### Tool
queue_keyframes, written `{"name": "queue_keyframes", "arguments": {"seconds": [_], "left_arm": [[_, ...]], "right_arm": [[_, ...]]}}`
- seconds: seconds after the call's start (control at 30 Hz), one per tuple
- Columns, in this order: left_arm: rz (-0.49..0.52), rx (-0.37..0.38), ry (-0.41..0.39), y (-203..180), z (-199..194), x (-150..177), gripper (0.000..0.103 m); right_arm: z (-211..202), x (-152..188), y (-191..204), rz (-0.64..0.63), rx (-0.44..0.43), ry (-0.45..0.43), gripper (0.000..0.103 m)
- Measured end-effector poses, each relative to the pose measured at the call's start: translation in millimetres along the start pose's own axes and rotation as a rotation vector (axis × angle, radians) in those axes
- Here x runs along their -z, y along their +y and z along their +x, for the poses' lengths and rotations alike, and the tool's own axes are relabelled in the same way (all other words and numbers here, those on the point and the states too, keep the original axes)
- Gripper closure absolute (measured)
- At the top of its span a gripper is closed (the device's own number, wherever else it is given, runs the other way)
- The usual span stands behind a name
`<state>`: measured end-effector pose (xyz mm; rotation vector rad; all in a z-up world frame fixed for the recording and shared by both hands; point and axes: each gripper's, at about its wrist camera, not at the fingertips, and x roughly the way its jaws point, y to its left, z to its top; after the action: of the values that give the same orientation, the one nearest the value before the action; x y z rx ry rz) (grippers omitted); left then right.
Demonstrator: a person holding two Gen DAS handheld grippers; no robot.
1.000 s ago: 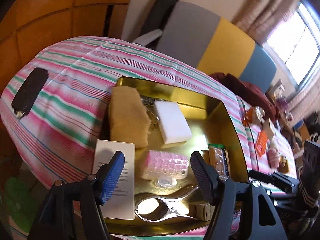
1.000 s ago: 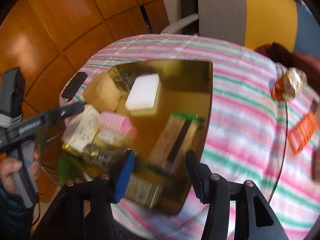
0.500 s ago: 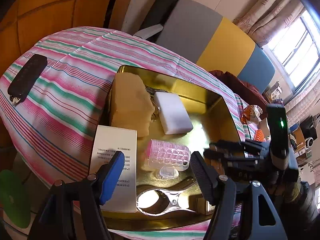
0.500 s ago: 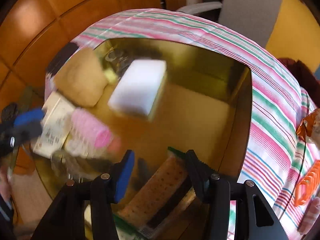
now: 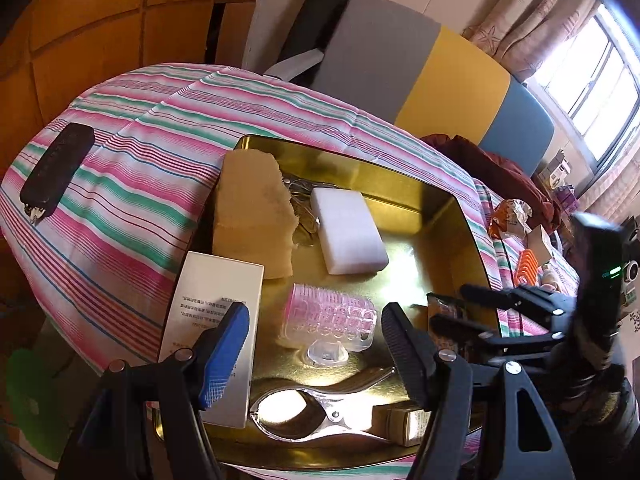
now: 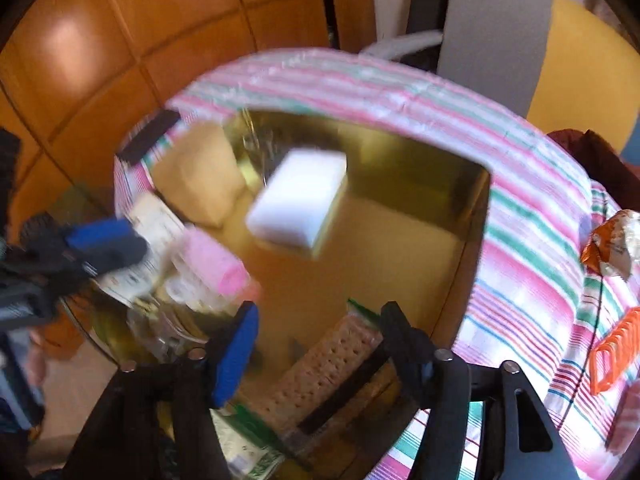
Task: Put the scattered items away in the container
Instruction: 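Lower the crackers with the right tool while the left tool drops the roller into the tin, then withdraw both tools from the tin toward the remaining items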
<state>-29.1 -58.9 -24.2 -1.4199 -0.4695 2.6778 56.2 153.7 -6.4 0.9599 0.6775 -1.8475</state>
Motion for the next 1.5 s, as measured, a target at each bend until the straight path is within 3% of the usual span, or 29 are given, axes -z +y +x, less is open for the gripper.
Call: {"name": "queue_keyframes", "arguments": {"seconds": [0.2, 0.4, 0.73, 0.93, 1.2, 1.33, 1.5], "left_arm": [[0.028, 0.009, 0.002, -11, -4, 2, 0.033], [0.059, 0.014, 0.017, -27, -4, 6, 0.033], [0.174, 0.068, 0.045, -79, 0, 12, 0.033], [0.274, 0.134, 0.073, -122, 6, 17, 0.032], [0.367, 0.194, 0.132, -169, 14, 32, 0.034], [0.365, 0.151, 0.17, -179, 23, 36, 0.037], [0.368, 0.159, 0.206, -192, 30, 35, 0.036]], "right_arm": [[-38, 10, -22, 0.086, 0.005, -0.077, 0.027], [-72, 40, -79, 0.214, 0.076, -0.09, 0.022], [-124, 93, -197, 0.397, 0.276, -0.031, 0.021], [-138, 111, -244, 0.467, 0.332, 0.009, 0.021], [-132, 111, -272, 0.492, 0.318, 0.061, 0.028], [-129, 107, -286, 0.499, 0.298, 0.082, 0.027], [-114, 106, -304, 0.506, 0.24, 0.136, 0.028]]}}
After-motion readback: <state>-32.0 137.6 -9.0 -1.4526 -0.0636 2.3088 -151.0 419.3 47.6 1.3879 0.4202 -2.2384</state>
